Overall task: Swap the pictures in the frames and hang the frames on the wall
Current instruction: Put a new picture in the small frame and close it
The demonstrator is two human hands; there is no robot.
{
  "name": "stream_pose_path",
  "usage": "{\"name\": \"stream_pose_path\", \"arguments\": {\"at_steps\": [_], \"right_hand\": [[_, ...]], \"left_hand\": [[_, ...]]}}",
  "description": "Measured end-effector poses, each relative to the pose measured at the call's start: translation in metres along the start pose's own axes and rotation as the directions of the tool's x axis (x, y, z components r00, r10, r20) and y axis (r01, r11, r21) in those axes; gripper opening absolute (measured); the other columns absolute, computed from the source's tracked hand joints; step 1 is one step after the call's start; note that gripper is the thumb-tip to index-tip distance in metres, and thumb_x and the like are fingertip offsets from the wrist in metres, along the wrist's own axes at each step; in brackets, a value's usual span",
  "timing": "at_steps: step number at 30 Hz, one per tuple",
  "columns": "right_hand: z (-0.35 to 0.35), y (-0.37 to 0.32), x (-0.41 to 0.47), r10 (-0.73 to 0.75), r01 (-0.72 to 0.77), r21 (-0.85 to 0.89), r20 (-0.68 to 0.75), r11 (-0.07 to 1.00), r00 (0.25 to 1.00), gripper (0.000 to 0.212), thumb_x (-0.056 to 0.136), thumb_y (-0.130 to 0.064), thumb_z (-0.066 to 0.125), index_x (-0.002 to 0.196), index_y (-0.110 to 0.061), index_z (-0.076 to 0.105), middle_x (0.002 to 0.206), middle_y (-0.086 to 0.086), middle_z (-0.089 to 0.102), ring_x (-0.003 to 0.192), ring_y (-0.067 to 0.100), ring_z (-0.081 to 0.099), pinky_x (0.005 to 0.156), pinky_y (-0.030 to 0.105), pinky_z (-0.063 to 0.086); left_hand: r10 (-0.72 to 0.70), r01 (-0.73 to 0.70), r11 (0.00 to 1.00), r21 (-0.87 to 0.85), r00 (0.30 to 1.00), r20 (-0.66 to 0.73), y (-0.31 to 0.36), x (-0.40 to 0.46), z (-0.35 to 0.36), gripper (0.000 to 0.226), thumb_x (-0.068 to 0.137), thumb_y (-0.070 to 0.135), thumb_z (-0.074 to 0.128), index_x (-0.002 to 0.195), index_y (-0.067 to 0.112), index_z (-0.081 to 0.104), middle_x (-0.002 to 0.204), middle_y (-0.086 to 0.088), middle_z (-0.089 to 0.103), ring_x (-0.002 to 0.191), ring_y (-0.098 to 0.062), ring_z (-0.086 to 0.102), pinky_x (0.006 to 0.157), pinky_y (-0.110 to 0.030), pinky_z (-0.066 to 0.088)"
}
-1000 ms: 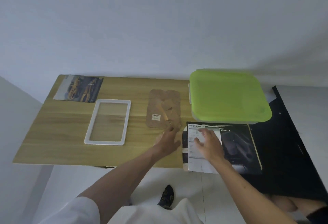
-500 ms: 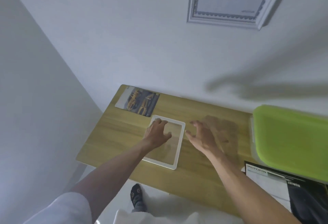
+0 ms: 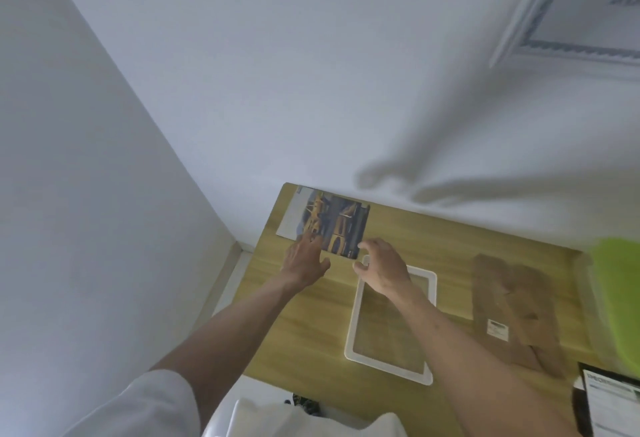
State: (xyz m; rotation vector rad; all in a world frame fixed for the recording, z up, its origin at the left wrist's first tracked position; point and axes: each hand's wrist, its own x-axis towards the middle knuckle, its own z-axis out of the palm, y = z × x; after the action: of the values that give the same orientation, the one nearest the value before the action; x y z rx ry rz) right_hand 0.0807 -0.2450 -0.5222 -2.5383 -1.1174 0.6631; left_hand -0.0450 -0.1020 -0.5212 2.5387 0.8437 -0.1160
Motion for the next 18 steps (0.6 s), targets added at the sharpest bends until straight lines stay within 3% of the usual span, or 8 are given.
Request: {"name": "stream_pose_path", "arguments": {"at_steps": [7,11,18], "right_hand": [[0.021,-0.025,0.033,-0.006,0.012,-0.143,0.048,0.990,0.999,0.055,0.097,-0.034,0.058,0.147,-0.016,0.043,0.157,0.003,0.036,0.142,0.025,0.038,0.114,0.037,0.034],[0.028,-0.029,0.047,-0.023,0.040,-0.183,0.095,0.982,0.995,0.058,0.099,-0.028,0.056,0.152,-0.016,0.035,0.161,-0.001,0.028,0.143,0.023,0.037,0.110,0.035,0.037],[0.036,-0.020,0.052,-0.138,0.162,-0.297,0.100,0.941,0.985,0.031,0.102,-0.025,0.049,0.127,-0.012,0.063,0.148,0.001,0.050,0.123,0.023,0.060,0.094,0.038,0.054]], "left_hand": [[0.113,-0.115,0.988,0.103,0.993,0.023,-0.039,0.029,0.002,0.058,0.089,0.022,0.061,0.143,0.014,0.042,0.149,-0.004,0.040,0.136,-0.024,0.037,0.114,-0.037,0.031],[0.166,-0.171,0.979,0.113,0.985,0.054,-0.053,0.037,0.007,0.059,0.090,0.020,0.061,0.145,0.010,0.042,0.151,-0.002,0.040,0.137,-0.024,0.037,0.116,-0.035,0.027],[0.233,-0.228,0.966,0.124,0.972,-0.029,-0.070,0.039,0.017,0.038,0.088,0.026,0.065,0.124,0.015,0.065,0.138,0.001,0.056,0.124,-0.023,0.049,0.103,-0.035,0.036]]}}
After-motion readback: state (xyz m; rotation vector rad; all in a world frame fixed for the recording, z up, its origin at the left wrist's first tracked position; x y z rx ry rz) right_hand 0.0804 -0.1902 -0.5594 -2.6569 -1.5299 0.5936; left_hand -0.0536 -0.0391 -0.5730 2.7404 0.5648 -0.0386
